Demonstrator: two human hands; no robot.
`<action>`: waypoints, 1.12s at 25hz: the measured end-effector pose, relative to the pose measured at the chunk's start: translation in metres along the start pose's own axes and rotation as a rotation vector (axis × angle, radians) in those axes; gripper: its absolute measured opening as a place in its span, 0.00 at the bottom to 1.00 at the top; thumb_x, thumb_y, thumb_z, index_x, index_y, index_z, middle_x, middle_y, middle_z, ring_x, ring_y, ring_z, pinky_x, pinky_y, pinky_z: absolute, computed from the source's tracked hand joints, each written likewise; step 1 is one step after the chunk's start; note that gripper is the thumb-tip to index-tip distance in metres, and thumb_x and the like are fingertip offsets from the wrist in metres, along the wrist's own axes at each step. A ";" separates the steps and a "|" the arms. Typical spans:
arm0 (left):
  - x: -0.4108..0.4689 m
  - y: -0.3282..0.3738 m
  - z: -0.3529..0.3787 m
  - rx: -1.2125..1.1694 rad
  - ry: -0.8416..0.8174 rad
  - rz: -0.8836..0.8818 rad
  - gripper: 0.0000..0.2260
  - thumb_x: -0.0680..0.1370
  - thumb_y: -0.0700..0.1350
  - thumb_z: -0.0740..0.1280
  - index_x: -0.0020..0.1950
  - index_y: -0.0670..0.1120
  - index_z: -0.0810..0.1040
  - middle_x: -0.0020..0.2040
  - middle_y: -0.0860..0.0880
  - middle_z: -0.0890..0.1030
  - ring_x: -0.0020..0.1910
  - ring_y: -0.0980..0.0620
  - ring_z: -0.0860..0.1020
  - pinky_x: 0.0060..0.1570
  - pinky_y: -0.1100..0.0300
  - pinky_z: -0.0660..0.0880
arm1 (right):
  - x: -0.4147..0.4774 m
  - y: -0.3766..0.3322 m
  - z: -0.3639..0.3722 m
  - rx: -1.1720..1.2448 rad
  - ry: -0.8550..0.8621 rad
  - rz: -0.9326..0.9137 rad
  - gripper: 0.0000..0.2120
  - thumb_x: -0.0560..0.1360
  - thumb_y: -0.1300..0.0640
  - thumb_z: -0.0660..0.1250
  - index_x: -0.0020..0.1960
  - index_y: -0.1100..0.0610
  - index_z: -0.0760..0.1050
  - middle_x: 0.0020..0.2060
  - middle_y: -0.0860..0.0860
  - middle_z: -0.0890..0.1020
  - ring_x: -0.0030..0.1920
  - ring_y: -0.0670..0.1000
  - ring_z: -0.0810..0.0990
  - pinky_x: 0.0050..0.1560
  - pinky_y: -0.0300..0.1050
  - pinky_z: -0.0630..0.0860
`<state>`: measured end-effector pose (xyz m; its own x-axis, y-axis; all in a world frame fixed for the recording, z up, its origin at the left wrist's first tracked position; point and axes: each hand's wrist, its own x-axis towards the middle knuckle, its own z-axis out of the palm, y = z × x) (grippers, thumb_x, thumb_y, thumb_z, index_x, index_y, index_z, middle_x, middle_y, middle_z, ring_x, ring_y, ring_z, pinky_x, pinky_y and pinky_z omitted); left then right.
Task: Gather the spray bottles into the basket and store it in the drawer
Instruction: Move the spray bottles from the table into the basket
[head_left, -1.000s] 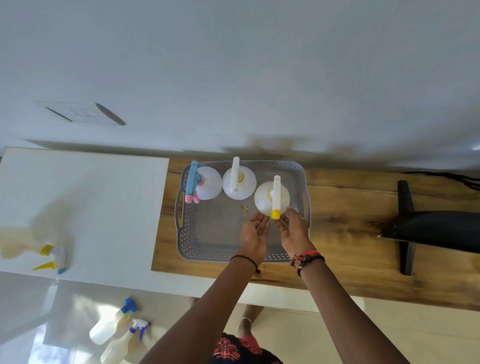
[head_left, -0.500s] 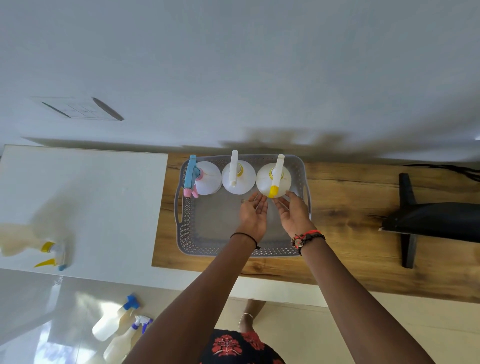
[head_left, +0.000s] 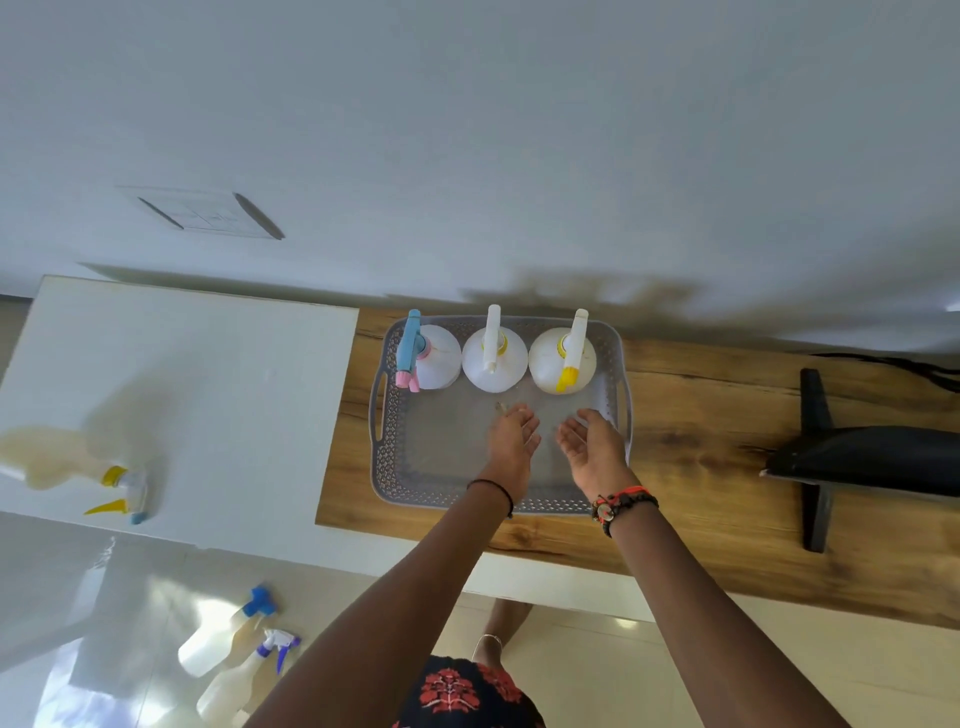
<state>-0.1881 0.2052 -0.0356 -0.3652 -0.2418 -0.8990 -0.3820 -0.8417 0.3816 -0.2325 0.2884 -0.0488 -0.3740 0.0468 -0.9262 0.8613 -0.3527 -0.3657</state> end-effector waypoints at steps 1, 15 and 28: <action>-0.007 -0.002 -0.008 0.037 0.016 0.023 0.17 0.82 0.39 0.55 0.71 0.39 0.68 0.69 0.40 0.72 0.69 0.46 0.72 0.66 0.56 0.69 | -0.006 0.007 0.000 -0.014 0.002 0.001 0.04 0.79 0.62 0.60 0.47 0.61 0.72 0.39 0.54 0.74 0.37 0.50 0.75 0.42 0.41 0.76; -0.074 0.060 -0.246 0.003 0.145 0.204 0.12 0.82 0.42 0.59 0.61 0.40 0.76 0.52 0.43 0.82 0.50 0.49 0.80 0.49 0.60 0.77 | -0.099 0.178 0.101 -0.146 -0.153 0.090 0.07 0.80 0.62 0.59 0.45 0.61 0.73 0.41 0.57 0.79 0.40 0.52 0.79 0.45 0.44 0.77; -0.047 0.229 -0.544 0.450 0.673 0.579 0.10 0.80 0.39 0.61 0.60 0.40 0.76 0.59 0.40 0.78 0.57 0.45 0.78 0.54 0.59 0.71 | -0.142 0.378 0.338 -0.575 -0.412 0.096 0.06 0.79 0.65 0.58 0.45 0.63 0.71 0.36 0.58 0.74 0.36 0.52 0.75 0.44 0.41 0.76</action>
<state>0.2029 -0.2387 -0.0229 -0.0925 -0.8983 -0.4296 -0.6340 -0.2796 0.7211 0.0301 -0.1672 -0.0250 -0.2897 -0.3566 -0.8882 0.8993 0.2161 -0.3801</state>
